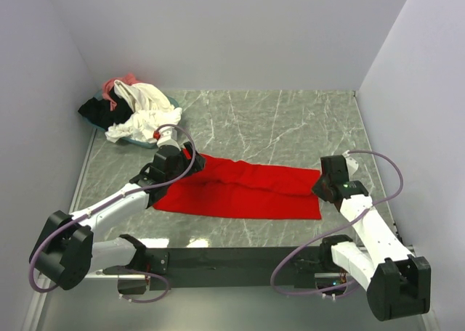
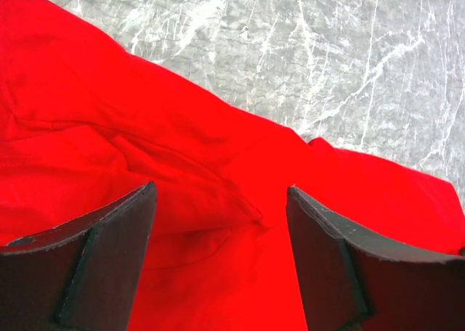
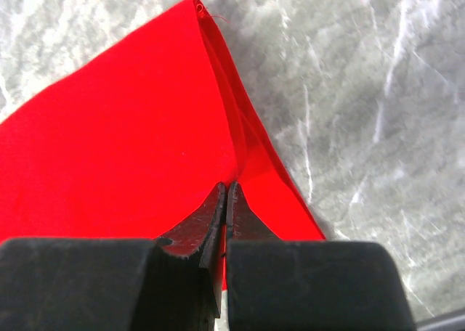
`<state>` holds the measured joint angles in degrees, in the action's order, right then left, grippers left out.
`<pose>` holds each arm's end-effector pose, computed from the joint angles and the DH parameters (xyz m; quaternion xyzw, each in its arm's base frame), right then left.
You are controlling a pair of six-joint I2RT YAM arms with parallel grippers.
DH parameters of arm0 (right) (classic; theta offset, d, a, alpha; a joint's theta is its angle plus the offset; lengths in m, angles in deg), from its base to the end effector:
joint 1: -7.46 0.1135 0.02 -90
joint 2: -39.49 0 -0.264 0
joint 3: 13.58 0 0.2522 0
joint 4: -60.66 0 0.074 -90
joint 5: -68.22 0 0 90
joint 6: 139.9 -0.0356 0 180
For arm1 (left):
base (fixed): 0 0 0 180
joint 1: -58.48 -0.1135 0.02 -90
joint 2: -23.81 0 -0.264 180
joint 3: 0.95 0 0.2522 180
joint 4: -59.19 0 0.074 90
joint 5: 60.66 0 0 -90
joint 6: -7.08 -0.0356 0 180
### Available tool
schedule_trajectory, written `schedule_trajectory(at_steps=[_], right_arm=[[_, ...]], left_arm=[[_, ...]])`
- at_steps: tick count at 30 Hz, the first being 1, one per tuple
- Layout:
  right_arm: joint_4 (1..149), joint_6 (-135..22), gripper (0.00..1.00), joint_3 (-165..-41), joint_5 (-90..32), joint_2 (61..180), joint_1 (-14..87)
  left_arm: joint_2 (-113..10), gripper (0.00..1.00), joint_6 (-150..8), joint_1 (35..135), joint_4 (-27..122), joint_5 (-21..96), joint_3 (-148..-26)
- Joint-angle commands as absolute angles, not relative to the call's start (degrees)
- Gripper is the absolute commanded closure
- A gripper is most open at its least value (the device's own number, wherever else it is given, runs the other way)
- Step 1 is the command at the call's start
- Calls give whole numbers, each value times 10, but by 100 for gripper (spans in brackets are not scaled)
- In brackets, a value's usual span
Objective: Fold and stack the t-shirts
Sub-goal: Fold the tshirt
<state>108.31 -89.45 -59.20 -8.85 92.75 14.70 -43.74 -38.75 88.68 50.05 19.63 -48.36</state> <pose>0.1736 0.0140 0.2022 0.2961 0.9016 0.0191 0.3147 0.2201 -0.1211 0.2173 -0.1470 0.8482 -0.2462 0.4454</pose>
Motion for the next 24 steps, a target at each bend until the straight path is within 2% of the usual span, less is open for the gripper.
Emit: schedule_trajectory(at_steps=[1, 6, 7, 9, 10, 14, 17, 24], right_arm=[[1112, -904, 100, -615, -63, 920, 146], [1111, -907, 100, -615, -53, 937, 144], [1112, -907, 97, -617, -51, 941, 145], [1115, -906, 80, -622, -49, 946, 145], [1119, -907, 67, -624, -43, 944, 144], [1132, -906, 42, -637, -32, 929, 145], [1132, -900, 39, -651, -36, 922, 147], [1086, -884, 41, -665, -66, 921, 202]], left_arm=[[-425, 22, -401, 889, 503, 206, -479], [-412, 21, -406, 889, 497, 204, -473], [-411, 21, -408, 889, 496, 203, -472], [-405, 21, -410, 889, 487, 201, -471], [-403, 21, -412, 889, 485, 198, -469], [-377, 20, -413, 889, 468, 186, -464], [-360, 18, -417, 887, 456, 172, -461], [-360, 16, -430, 825, 433, 170, -446]])
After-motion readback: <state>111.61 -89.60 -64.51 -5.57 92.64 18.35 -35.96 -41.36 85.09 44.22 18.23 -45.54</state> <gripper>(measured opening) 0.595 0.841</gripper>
